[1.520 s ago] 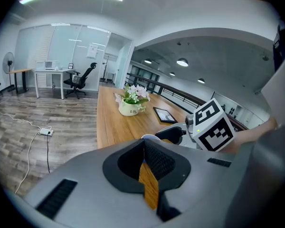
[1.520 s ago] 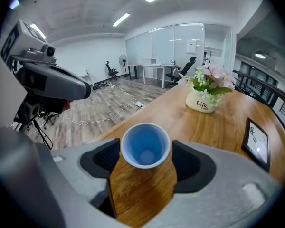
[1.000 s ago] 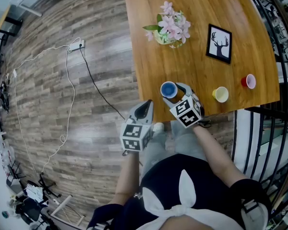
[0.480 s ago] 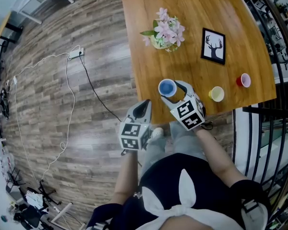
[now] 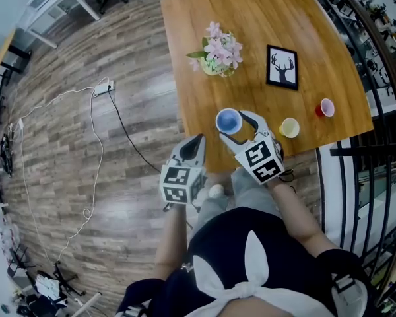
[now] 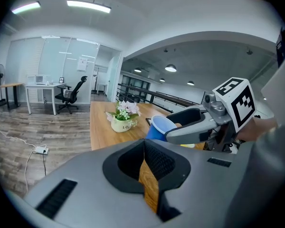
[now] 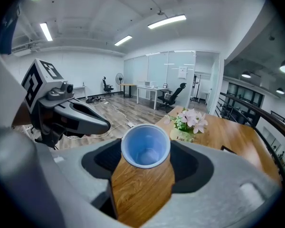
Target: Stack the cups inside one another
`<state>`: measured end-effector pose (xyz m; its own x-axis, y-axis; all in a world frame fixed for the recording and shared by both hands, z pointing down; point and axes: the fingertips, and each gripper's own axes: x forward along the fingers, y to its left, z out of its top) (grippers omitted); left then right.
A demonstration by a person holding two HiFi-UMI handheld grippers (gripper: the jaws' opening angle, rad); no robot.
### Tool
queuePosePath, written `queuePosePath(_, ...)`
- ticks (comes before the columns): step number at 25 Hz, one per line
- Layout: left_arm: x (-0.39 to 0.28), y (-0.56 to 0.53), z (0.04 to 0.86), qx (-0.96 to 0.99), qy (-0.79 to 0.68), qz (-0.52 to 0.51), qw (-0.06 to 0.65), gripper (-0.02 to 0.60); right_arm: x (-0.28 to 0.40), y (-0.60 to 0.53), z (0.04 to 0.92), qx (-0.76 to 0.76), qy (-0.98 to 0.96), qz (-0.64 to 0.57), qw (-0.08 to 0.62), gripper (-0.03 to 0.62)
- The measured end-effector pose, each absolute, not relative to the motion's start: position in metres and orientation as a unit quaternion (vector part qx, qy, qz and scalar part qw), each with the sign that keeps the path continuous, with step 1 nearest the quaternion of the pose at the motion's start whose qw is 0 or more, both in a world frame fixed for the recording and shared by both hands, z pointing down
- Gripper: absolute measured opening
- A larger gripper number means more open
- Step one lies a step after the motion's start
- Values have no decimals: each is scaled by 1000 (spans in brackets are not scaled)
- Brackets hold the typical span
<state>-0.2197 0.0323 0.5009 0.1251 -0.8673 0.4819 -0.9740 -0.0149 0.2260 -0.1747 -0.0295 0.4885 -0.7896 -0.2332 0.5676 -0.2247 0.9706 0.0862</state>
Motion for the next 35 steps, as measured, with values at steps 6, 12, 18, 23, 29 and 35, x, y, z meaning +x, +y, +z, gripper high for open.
queuePosePath(6, -211, 32, 492, 717, -644, 108, 243, 18, -166, -22, 480, 134, -948, -3, 289, 316)
queuePosePath(12, -198, 31, 489, 731, -629, 116, 237, 18, -155, -19, 473, 148, -948, -1, 281, 316)
queuePosePath(18, -183, 24, 486, 745, -614, 119, 233, 18, -134, -26, 470, 172, -945, 3, 280, 316)
queuePosePath(23, -165, 18, 485, 760, -597, 118, 228, 18, -108, -37, 469, 203, -938, 8, 281, 316)
queuePosePath(29, -146, 3, 483, 775, -579, 122, 221, 17, -73, -56, 469, 245, -926, 17, 285, 316)
queuePosePath(35, -127, -11, 482, 794, -555, 124, 215, 17, -31, -76, 472, 295, -910, 24, 291, 316)
